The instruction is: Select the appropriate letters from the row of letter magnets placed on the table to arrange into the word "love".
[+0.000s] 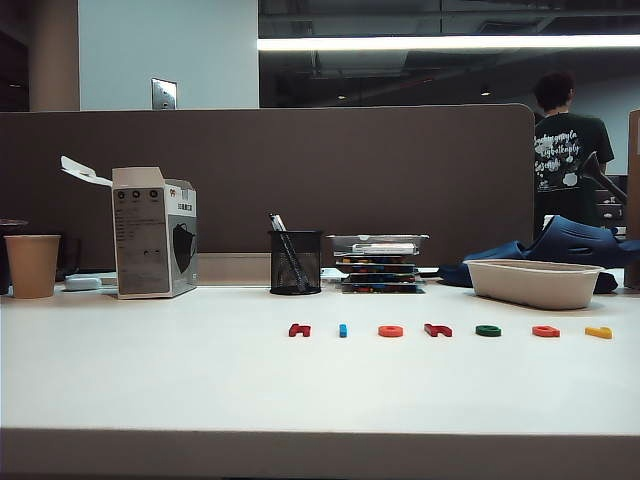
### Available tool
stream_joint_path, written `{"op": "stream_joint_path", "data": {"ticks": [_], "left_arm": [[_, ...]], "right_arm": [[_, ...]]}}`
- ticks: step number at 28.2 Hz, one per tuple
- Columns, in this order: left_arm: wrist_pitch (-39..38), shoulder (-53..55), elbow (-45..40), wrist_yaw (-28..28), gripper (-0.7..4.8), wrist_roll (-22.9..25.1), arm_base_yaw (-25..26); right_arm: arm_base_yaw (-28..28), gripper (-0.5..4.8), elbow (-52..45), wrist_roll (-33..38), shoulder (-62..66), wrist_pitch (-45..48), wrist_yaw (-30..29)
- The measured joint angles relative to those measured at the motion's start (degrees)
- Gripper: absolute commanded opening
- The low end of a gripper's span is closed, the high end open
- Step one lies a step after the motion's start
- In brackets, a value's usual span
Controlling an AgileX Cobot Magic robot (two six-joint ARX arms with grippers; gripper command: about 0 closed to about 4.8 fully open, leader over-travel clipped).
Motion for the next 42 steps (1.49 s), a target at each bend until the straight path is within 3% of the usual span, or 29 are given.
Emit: {"op": "stream_joint_path", "data": {"ticks": [17, 22, 25, 29, 32, 35, 38, 42], "left_arm": [[0.0, 0.0, 0.0, 0.0, -0.05, -0.04, 0.0], [-0.02, 0.0, 0.37, 0.07, -0.05, -1.75, 0.0], [-1.05, 0.02, 2.08, 2.34, -0.05, -5.62, 0.0], [-7.43, 0.0, 7.48, 7.98, -0.05, -7.13, 0.0], [-21.57, 0.44, 18.53, 10.19, -0.05, -7.28, 0.0], [-28.04, 2.36, 27.36, 12.57, -0.05, -8.48, 0.0], [-37.29, 7.61, 36.52, 14.21, -0.05, -12.24, 0.0], [-50.34, 17.75, 49.83, 21.05, -0.05, -13.11, 0.0]], "right_arm": [[0.02, -0.05, 0.0, 0.0, 0.0, -0.02, -0.02], [0.02, -0.05, 0.0, 0.0, 0.0, 0.0, -0.02], [0.02, -0.05, 0.0, 0.0, 0.0, -0.02, -0.02], [0.02, -0.05, 0.0, 0.0, 0.0, -0.02, -0.02], [0.02, -0.05, 0.0, 0.0, 0.0, 0.0, -0.02], [0.02, -0.05, 0.0, 0.0, 0.0, -0.02, -0.02], [0.02, -0.05, 0.0, 0.0, 0.0, -0.02, -0.02], [0.02, -0.05, 0.0, 0.0, 0.02, -0.02, -0.02]]}}
